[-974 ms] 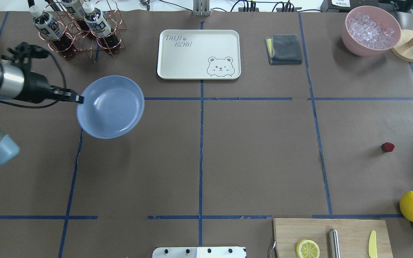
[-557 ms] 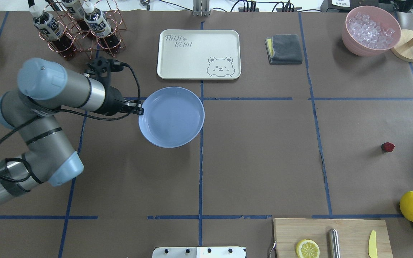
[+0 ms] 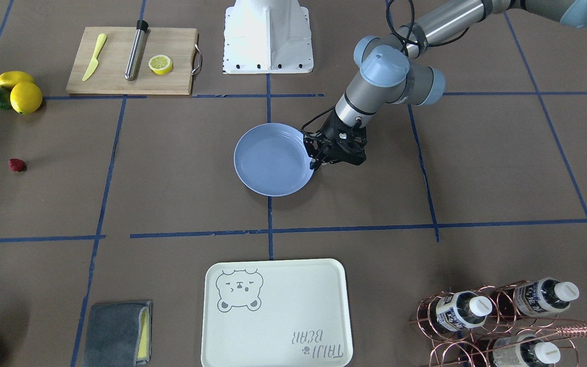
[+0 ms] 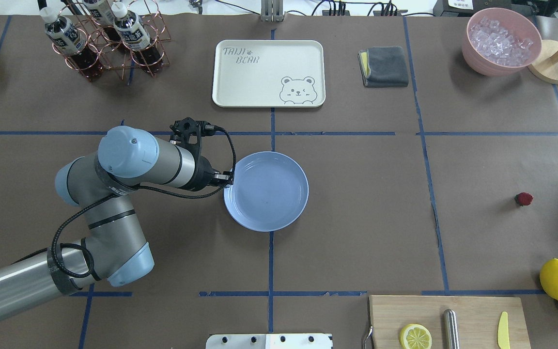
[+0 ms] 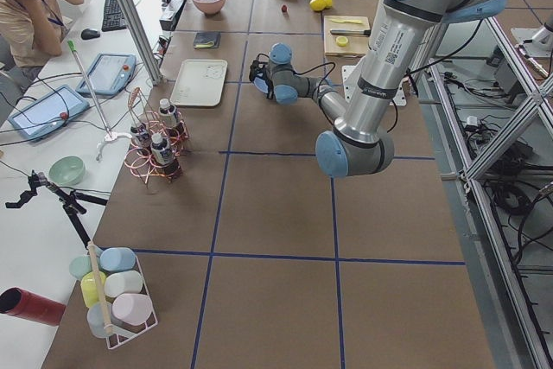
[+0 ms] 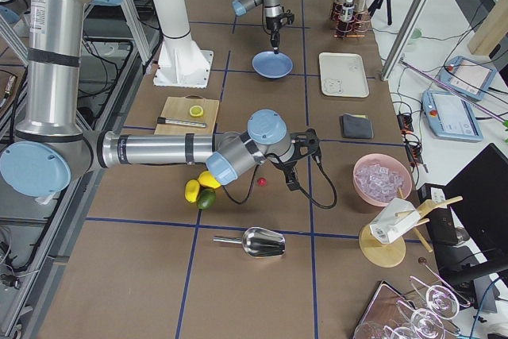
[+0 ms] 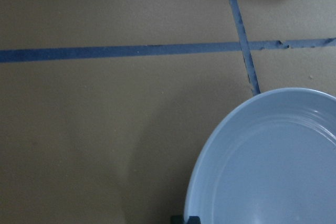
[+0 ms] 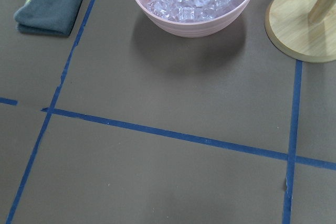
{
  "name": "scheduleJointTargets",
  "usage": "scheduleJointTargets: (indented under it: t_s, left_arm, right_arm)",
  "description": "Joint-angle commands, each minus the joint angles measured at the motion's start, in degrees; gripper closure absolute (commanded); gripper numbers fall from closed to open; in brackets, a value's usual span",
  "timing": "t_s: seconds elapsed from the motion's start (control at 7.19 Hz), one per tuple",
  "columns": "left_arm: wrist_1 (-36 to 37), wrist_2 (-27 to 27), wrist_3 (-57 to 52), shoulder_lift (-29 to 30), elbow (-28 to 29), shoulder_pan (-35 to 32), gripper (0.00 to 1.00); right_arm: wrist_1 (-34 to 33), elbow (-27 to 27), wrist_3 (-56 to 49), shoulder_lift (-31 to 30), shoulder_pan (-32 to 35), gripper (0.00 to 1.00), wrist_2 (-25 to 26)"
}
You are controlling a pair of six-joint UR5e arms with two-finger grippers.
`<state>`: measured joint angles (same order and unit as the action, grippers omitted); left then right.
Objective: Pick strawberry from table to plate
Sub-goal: 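Slide the light blue plate with the left gripper to the table center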
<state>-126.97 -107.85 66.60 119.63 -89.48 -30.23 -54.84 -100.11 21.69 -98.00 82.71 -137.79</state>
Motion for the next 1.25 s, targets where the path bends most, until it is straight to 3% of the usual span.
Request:
scheduleJointTargets:
  t_s: [0.0, 0.28, 0.42, 0.56, 0.7, 0.83, 0.97, 1.11]
  left_arm:
    - [0.0, 0.1, 0.0, 0.2, 0.4, 0.8, 1.00]
    - [0.0, 0.1, 0.0, 0.3, 0.4, 0.8, 1.00]
    - [-0.1, 0.1, 0.0, 0.7, 0.4, 0.9, 0.84]
    - [-0.1, 0.1, 0.0, 0.8, 0.4, 0.8, 0.56]
    - [-0.2, 0.1, 0.1, 1.0, 0.3, 0.8, 0.20]
    - [-0.1, 1.6, 0.0, 0.9, 0.0, 0.7, 0.00]
    - [0.7, 1.6, -0.7, 0.1, -2.2, -1.1, 0.00]
    - [6.9, -2.0, -6.9, -1.4, -5.1, -6.0, 0.00]
  right_arm:
    - [0.0, 0.0, -0.1, 0.0, 0.0, 0.00, 0.1]
    - [0.0, 0.0, -0.1, 0.1, 0.0, 0.00, 0.1]
    - [0.0, 0.0, -0.1, 0.1, 0.0, 0.00, 0.1]
    - [0.0, 0.0, -0.2, 0.1, 0.0, 0.00, 0.1]
    - [0.0, 0.0, -0.4, 0.1, 0.0, 0.00, 0.1]
    - [0.0, 0.0, -0.1, 0.2, 0.0, 0.00, 0.1]
    - [0.0, -0.2, -0.1, 0.5, 0.0, 0.00, -0.2]
    - [0.7, -0.9, -0.2, 0.5, 0.0, 0.00, -0.5]
